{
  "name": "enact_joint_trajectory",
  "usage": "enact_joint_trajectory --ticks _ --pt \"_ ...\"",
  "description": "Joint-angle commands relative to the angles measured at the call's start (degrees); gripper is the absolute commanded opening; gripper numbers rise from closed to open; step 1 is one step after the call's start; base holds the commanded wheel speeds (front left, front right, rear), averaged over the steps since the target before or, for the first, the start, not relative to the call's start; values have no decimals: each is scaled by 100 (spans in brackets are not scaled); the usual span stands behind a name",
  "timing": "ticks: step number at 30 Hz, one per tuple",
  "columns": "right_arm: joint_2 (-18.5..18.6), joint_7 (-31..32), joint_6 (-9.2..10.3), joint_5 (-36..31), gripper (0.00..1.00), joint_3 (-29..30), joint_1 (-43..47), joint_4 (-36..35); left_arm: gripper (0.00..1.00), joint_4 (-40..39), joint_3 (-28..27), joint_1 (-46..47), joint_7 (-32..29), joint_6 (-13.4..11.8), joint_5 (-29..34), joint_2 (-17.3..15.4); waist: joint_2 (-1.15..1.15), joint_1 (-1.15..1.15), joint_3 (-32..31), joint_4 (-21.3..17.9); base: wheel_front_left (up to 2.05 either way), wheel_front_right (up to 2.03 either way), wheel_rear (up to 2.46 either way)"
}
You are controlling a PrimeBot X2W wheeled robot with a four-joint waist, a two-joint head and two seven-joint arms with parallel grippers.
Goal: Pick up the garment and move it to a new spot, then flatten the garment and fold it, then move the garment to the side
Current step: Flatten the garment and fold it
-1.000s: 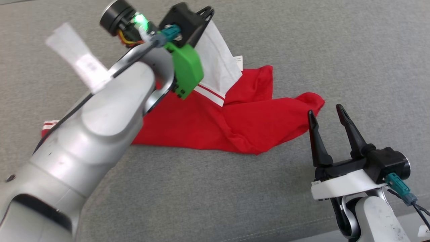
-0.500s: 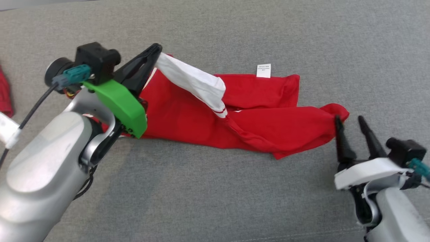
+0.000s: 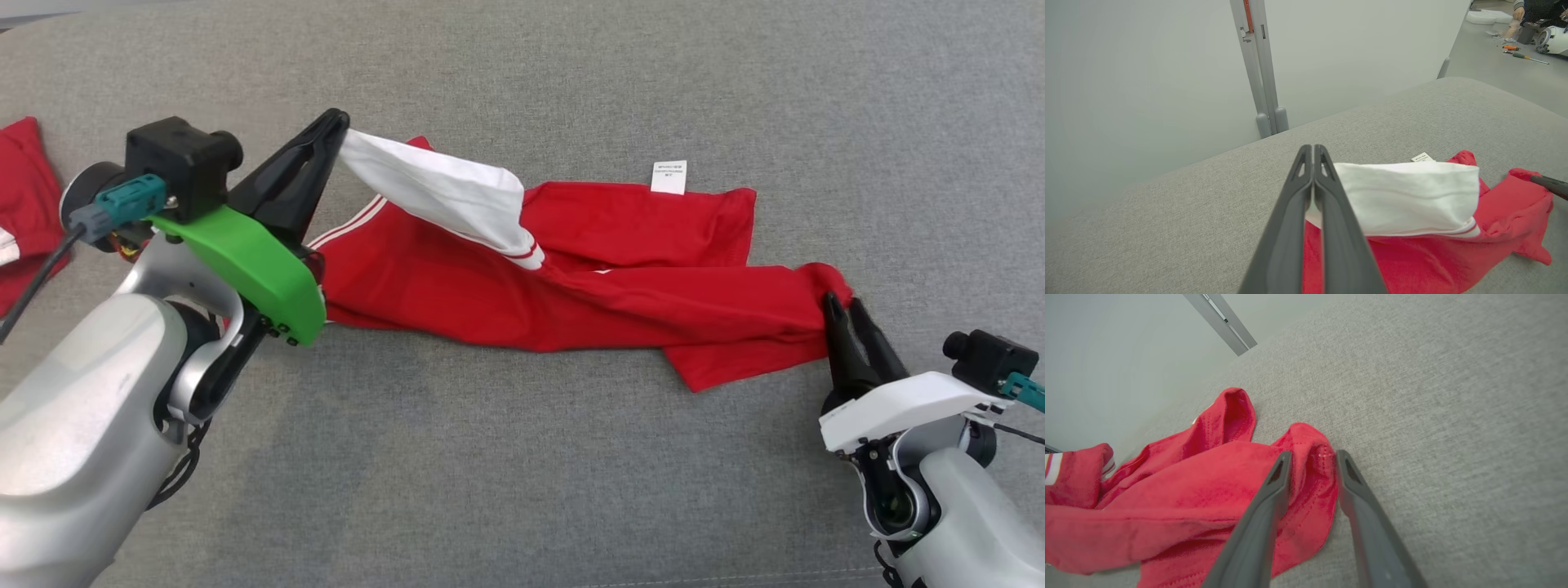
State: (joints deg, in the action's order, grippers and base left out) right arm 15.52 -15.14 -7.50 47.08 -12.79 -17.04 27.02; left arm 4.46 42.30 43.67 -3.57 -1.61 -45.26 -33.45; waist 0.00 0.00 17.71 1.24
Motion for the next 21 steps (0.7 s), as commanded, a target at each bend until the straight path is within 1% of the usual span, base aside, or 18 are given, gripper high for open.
enact_joint_trajectory --ticks 1,2,3,7,13,18,21 --pt "45 0 2 167 31 -79 -66 -15 0 49 -60 -95 66 -44 -11 -66 0 0 -24 7 0 0 0" --pt "81 0 2 274 14 -147 -72 -42 0 73 -78 -105 81 -49 -21 -82 0 0 -37 7 0 0 0" --pt "116 0 2 296 0 -193 -80 -99 0 92 -80 -120 105 -50 -25 -95 0 0 -50 6 0 0 0" --pt "217 0 2 241 0 -130 -22 -456 0 151 -140 -124 255 -69 35 -142 0 0 -113 -1 0 0 0" --pt "474 -1 2 -226 0 109 -27 -1264 0 42 -240 166 421 -70 165 -188 0 0 -274 -43 0 0 0" --pt "868 -1 2 -566 0 245 -315 -2036 0 -183 -367 706 390 -62 355 -284 0 0 -493 -91 0 0 0" --pt "1119 -1 2 -681 0 317 -544 -2303 0 -297 -435 1147 301 -55 515 -311 0 0 -586 -106 0 0 0"
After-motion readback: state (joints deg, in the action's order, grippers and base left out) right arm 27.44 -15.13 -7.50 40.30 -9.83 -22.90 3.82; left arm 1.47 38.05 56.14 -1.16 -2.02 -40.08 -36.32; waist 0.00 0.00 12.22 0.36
